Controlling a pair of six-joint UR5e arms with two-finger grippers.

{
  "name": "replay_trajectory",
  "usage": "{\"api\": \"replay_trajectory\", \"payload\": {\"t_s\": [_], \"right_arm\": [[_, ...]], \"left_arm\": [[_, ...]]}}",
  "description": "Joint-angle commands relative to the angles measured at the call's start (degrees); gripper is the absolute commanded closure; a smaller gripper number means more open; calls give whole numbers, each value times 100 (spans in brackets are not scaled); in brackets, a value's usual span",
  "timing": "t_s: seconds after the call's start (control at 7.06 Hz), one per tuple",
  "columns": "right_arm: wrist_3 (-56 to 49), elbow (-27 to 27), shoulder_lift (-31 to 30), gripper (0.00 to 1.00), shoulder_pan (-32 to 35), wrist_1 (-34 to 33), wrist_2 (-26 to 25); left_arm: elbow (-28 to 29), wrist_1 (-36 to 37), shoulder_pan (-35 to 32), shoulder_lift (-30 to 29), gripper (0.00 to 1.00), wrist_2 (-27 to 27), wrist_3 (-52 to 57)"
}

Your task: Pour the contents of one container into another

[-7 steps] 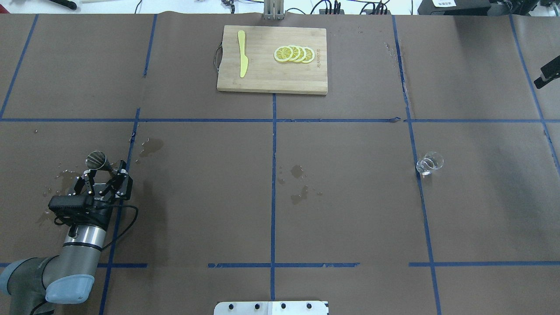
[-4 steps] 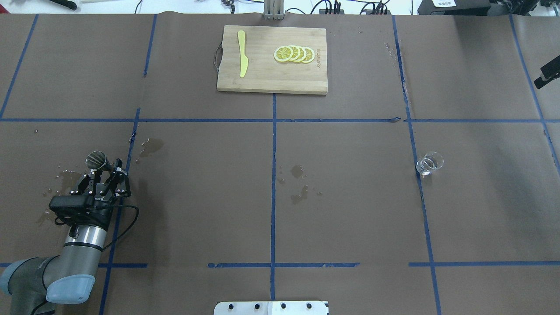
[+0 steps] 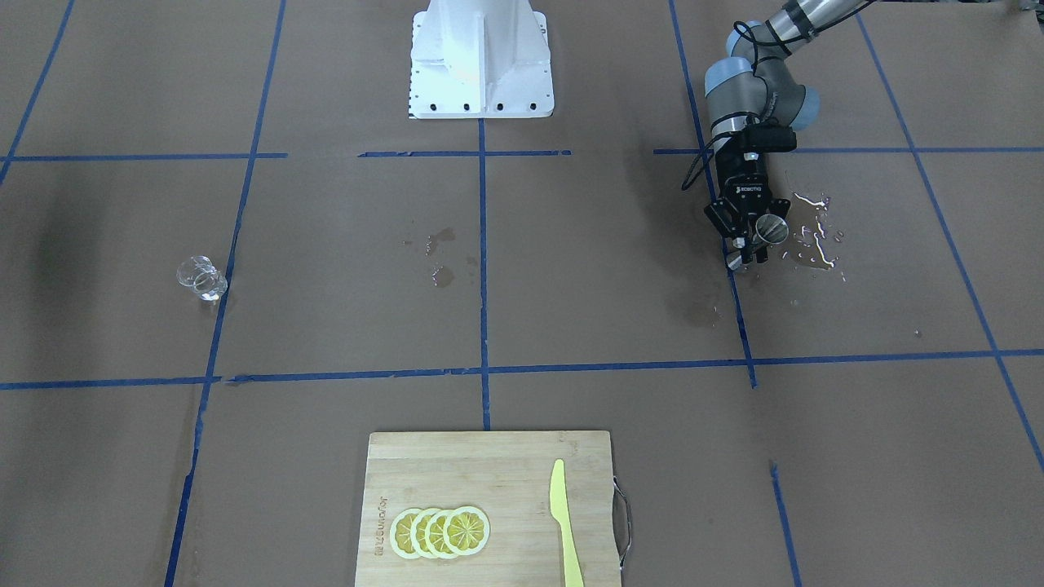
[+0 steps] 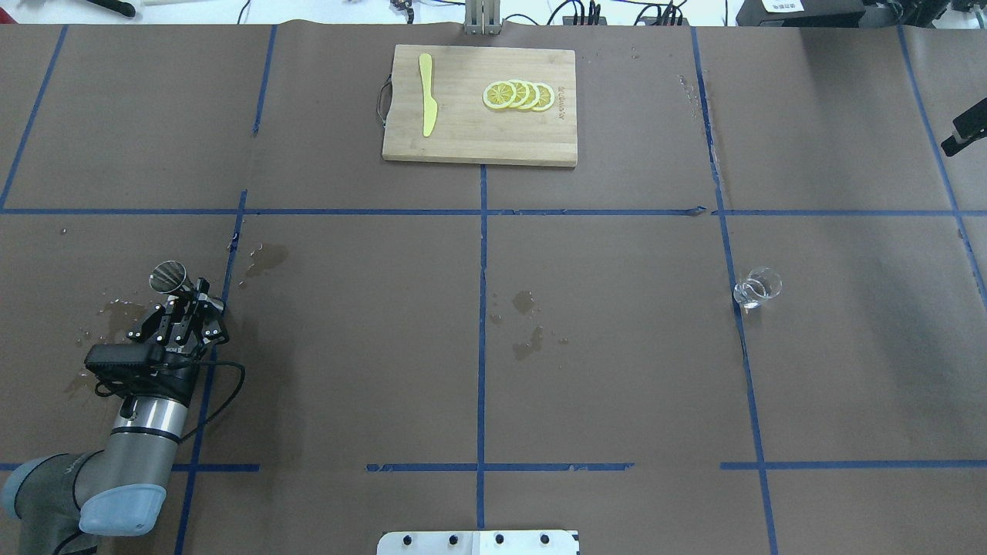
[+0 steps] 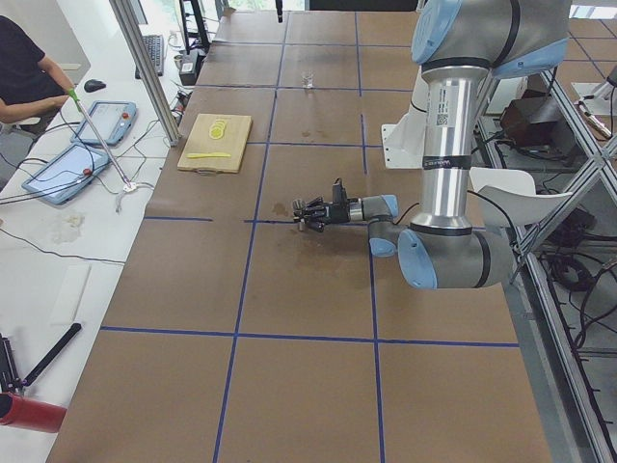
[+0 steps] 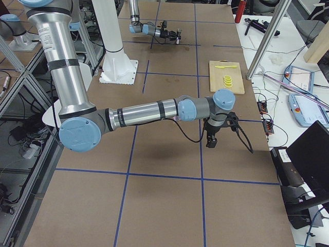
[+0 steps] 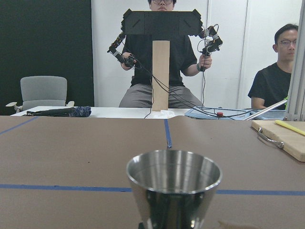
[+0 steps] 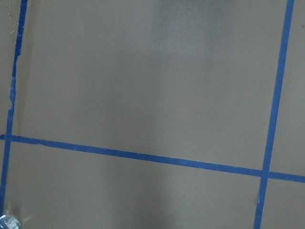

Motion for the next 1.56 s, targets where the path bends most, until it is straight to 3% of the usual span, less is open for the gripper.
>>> {"api": "replay_trajectory", "payload": {"t_s": [0.0,0.42,0.71,0.99,1.13,1.27,1.42], "right_arm": [[0,0,0,0,0,0,1],[-17,69,0,0,-9,17,1],[113,131,-384,0,-323,1416,79],[2843,778,-876,0,-1304,3224,-41],[4353,1121,-1253,0,-1710,4322,-426],[4977,1438,-1431,0,-2401,5099,-1335],[5001,2050,-1955,0,-3270,5280,-2806]], "left_arm": [[-63,-17,-9,-3,100,0,270],[-456,-61,-62,-12,100,-17,644],[-590,-595,-44,-213,100,-26,1584],[-547,-597,-44,-434,100,-17,1650],[-546,-597,-44,-460,100,-18,1650],[-529,-589,-44,-452,100,-26,1650],[-520,-597,-53,-417,100,-44,1641]]}}
